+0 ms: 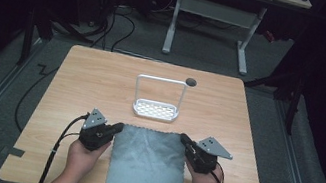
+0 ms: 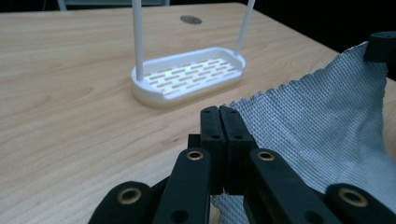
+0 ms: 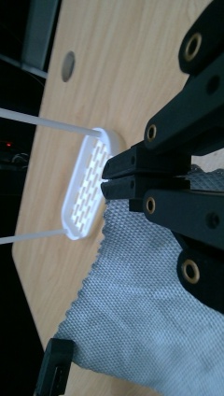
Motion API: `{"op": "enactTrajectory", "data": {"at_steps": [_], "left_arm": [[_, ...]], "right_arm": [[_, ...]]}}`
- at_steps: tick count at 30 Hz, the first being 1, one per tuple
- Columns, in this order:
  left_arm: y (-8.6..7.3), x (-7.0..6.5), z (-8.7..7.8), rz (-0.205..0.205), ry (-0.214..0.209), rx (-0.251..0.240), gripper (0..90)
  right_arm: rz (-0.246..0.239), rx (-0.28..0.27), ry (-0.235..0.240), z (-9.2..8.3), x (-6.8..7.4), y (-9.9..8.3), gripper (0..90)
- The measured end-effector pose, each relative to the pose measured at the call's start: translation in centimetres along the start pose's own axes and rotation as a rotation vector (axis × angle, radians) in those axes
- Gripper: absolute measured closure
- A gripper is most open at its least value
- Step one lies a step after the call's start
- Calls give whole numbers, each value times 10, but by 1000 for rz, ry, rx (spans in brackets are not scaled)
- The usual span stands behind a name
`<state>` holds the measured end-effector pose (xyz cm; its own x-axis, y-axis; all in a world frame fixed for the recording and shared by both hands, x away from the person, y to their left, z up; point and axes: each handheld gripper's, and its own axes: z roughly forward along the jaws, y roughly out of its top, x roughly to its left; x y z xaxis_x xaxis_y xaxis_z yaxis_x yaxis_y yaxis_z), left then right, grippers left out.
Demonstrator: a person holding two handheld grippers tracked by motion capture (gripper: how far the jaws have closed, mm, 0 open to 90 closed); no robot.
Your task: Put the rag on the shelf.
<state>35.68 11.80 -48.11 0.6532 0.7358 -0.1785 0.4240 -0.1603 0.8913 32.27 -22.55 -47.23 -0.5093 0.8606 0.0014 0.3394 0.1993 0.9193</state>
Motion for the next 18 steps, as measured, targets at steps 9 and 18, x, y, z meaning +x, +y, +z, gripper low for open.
{"op": "enactTrajectory", "data": {"at_steps": [9,18], "left_arm": [[26,-5,-16,33,7,-93,897],[57,-12,-26,81,21,-184,898]], "right_arm": [[-3,-93,-10,-12,0,26,893],[1,-186,-25,-22,-4,54,893]]}}
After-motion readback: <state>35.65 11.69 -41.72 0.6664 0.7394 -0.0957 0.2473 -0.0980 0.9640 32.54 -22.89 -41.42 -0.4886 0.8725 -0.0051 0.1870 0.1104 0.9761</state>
